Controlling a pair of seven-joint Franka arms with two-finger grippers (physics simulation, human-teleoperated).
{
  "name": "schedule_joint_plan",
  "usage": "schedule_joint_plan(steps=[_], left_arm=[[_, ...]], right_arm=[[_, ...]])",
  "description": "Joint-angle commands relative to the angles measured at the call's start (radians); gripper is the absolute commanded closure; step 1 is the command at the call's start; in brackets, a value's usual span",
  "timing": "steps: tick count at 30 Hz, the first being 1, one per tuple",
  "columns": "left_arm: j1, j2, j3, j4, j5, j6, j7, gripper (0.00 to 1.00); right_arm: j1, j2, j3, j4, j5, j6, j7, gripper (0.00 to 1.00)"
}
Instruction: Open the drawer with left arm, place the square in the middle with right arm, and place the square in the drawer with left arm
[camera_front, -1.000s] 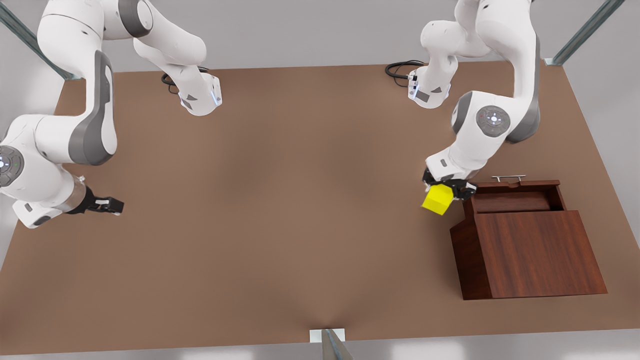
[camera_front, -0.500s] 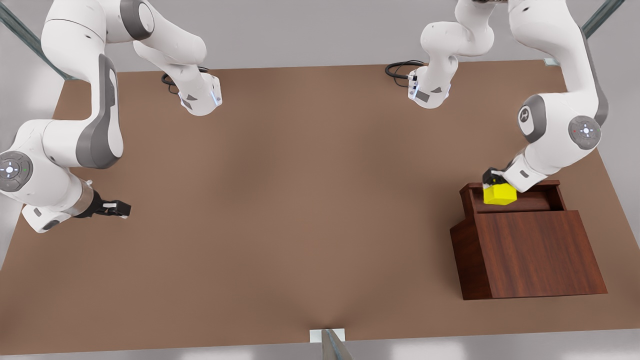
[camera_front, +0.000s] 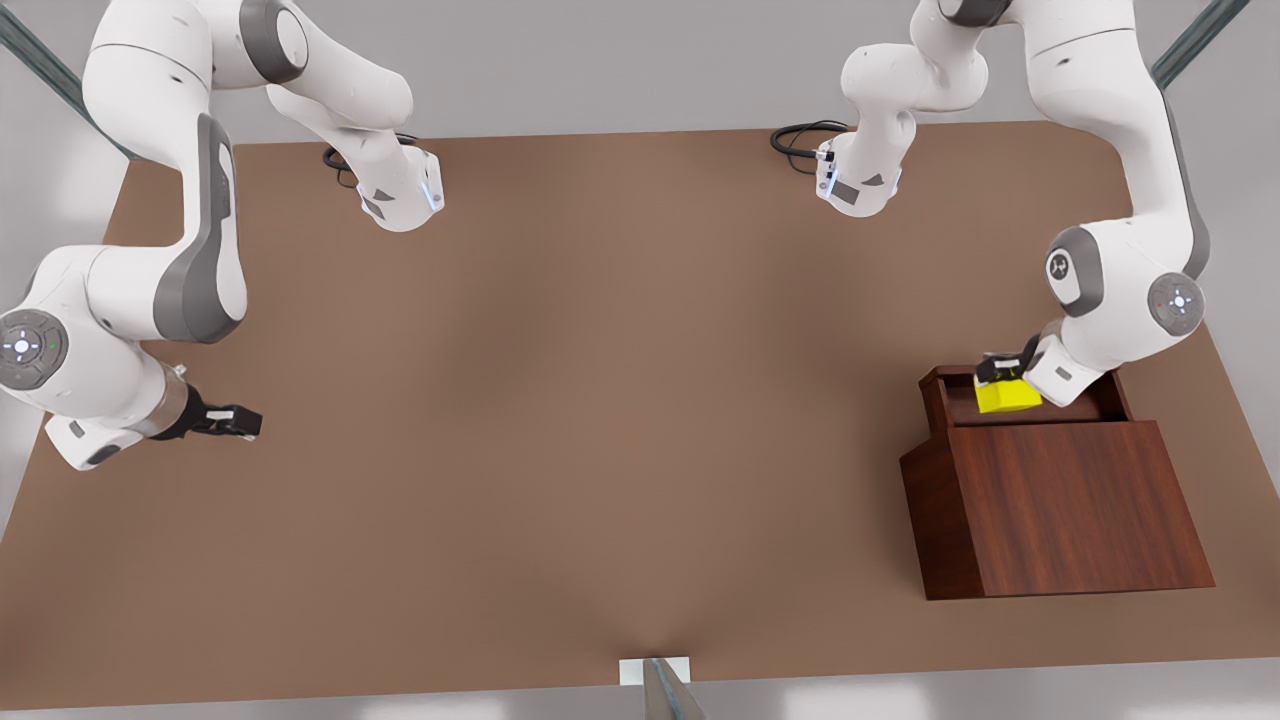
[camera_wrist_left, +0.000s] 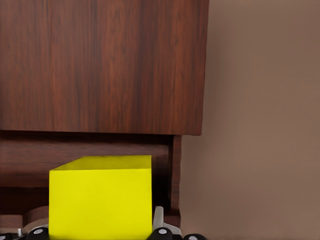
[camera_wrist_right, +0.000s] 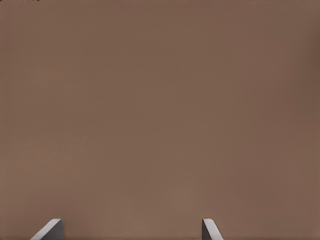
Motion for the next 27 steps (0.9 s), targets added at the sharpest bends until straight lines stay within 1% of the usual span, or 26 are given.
schedule_joint_plan(steps=[1,9,12,13,15,16,17,18,24,26,27], left_arm=[[0.0,0.008,0.013,0.002,-0.01,0.001,-0.017,0.3],[0.0,0.023,0.048,0.004,-0.006,0.007,-0.015,0.3],[0.0,0.038,0.054,0.005,-0.003,0.017,-0.014,0.3],[0.0,0.041,0.058,0.005,-0.003,0.017,-0.014,0.3],[0.0,0.045,0.067,0.005,-0.001,0.017,-0.012,0.29],[0.0,0.045,0.068,0.007,0.0,0.017,-0.011,0.29],[0.0,0.045,0.071,0.007,0.031,0.017,-0.012,0.17],[0.0,0.045,0.071,0.007,0.037,0.017,-0.012,0.0],[0.0,0.045,0.085,0.008,0.057,0.015,-0.012,0.0],[-0.008,0.038,0.084,0.039,0.059,0.006,-0.012,0.0],[-0.011,0.026,0.082,0.065,0.057,-0.029,-0.011,0.0]], right_arm=[[0.004,-0.001,0.0,0.001,0.002,0.017,-0.001,0.0],[0.006,-0.002,0.002,-0.007,0.002,0.006,-0.006,0.0],[0.032,0.029,0.002,-0.005,0.001,0.018,-0.012,0.0],[0.038,0.053,0.002,-0.004,0.001,0.035,-0.013,0.0],[0.021,0.096,0.002,-0.004,0.007,0.199,-0.012,0.0],[0.029,0.101,0.0,-0.004,0.001,0.204,-0.013,0.0],[0.02,0.113,0.0,0.001,0.001,0.239,-0.013,0.0],[0.015,0.113,0.0,0.001,0.004,0.247,-0.012,0.0],[-0.002,0.115,0.0,0.014,-0.002,0.253,-0.013,0.0],[0.003,0.116,0.0,0.019,-0.005,0.255,-0.015,0.0],[0.001,0.116,0.0,0.021,-0.007,0.259,-0.015,0.0]])
